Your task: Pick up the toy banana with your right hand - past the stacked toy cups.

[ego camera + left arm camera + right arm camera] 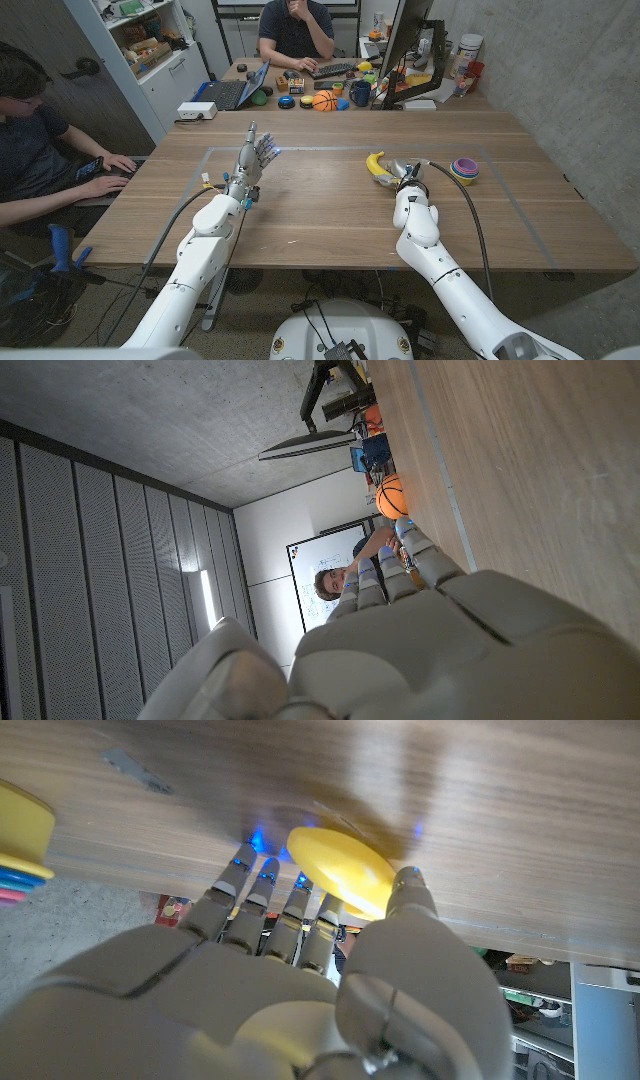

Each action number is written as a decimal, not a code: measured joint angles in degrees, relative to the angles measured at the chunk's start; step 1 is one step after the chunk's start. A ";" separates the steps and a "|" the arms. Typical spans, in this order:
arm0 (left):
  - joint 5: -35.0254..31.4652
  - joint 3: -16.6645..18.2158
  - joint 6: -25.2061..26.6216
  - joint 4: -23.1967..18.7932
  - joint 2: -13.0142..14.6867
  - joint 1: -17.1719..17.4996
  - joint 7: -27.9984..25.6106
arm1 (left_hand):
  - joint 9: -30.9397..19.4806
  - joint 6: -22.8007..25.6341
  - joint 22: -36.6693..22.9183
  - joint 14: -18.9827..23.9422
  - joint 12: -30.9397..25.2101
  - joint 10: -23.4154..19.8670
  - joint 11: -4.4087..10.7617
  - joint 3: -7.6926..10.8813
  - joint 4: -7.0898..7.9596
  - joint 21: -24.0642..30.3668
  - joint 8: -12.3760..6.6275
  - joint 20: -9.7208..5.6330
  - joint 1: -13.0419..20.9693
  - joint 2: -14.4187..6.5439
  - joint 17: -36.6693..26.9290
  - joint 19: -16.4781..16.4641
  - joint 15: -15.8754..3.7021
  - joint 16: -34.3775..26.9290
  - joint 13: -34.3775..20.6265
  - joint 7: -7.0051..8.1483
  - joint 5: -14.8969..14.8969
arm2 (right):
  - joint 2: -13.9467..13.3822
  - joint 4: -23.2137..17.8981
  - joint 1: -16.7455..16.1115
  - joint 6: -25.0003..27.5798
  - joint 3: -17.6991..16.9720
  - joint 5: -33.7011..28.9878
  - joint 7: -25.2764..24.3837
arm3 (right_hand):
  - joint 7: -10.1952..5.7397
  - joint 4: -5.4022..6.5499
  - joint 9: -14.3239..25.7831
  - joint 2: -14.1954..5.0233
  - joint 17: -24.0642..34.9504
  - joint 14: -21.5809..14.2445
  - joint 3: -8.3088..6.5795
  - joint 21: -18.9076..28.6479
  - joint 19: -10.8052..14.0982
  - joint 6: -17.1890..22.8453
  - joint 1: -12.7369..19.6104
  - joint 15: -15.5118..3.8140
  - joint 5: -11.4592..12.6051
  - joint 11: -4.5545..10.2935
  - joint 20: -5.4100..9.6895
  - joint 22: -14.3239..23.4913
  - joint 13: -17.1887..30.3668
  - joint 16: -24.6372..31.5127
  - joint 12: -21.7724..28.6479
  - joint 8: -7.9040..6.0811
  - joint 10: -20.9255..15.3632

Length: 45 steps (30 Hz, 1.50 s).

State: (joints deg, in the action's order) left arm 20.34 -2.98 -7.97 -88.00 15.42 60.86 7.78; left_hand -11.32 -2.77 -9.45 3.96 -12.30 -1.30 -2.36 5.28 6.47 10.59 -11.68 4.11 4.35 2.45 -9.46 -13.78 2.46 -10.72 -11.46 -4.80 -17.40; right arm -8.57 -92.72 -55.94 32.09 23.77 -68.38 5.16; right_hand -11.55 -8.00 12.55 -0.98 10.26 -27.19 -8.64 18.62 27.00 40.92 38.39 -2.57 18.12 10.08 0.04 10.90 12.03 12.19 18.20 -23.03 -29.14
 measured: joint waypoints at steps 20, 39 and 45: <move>0.52 -0.05 -0.17 1.45 0.03 -1.05 0.77 | 0.00 0.32 0.00 0.00 0.00 0.00 0.00 0.00 0.01 0.00 0.00 0.00 0.06 -0.06 0.00 0.01 0.00 0.00 0.00 0.32 0.26 | 1.49 1.58 -1.01 -1.96 -0.67 0.98 -7.75 | 5.00 -0.31 -0.13 -1.29 0.29 -4.26 -1.79 0.00 2.33 4.95 3.31 -0.40 1.19 1.58 0.88 0.01 -0.05 -0.56 0.43 -2.87 -6.10; 0.35 -0.26 0.69 1.44 0.00 -0.89 0.36 | 0.00 0.00 0.00 0.00 0.00 0.00 0.00 -0.08 -0.38 0.00 0.00 -0.01 0.36 -0.36 0.00 0.01 0.00 0.00 -0.01 0.63 0.26 | 0.31 -3.09 -1.64 -2.88 -1.31 1.24 -9.57 | 5.00 -0.44 -0.18 -0.83 0.29 -4.57 -1.93 0.00 2.33 4.95 4.05 -0.71 1.14 1.76 0.88 0.01 -0.04 -0.55 0.43 -2.88 -6.50; 0.34 -0.26 0.85 0.89 0.23 -0.43 0.34 | 0.00 0.00 0.00 0.00 0.00 0.00 0.00 -0.08 -0.38 0.00 0.00 -0.01 0.36 -0.36 0.00 0.01 0.00 0.00 -0.01 0.63 0.26 | -0.12 -5.22 -1.68 -3.69 -1.39 0.63 -9.79 | 4.99 -0.44 -0.16 -0.83 0.28 -4.57 -1.92 0.00 2.33 4.94 4.05 -0.71 1.13 1.75 0.88 0.01 -0.04 -0.57 0.43 -2.89 -6.50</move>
State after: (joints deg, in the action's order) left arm 20.68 -3.23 -7.12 -87.11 15.65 60.42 8.12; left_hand -11.32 -2.77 -9.45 3.96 -12.30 -1.30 -2.36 5.20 6.08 10.59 -11.69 4.10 4.71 2.08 -9.46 -13.77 2.46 -10.72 -11.47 -4.17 -17.14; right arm -8.69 -97.93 -57.62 28.40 22.38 -67.75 -4.63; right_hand -6.56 -8.44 12.39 -1.81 10.54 -31.75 -10.56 18.63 29.33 45.86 42.45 -3.28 19.25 11.83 0.92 10.91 11.99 11.62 18.63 -25.92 -35.64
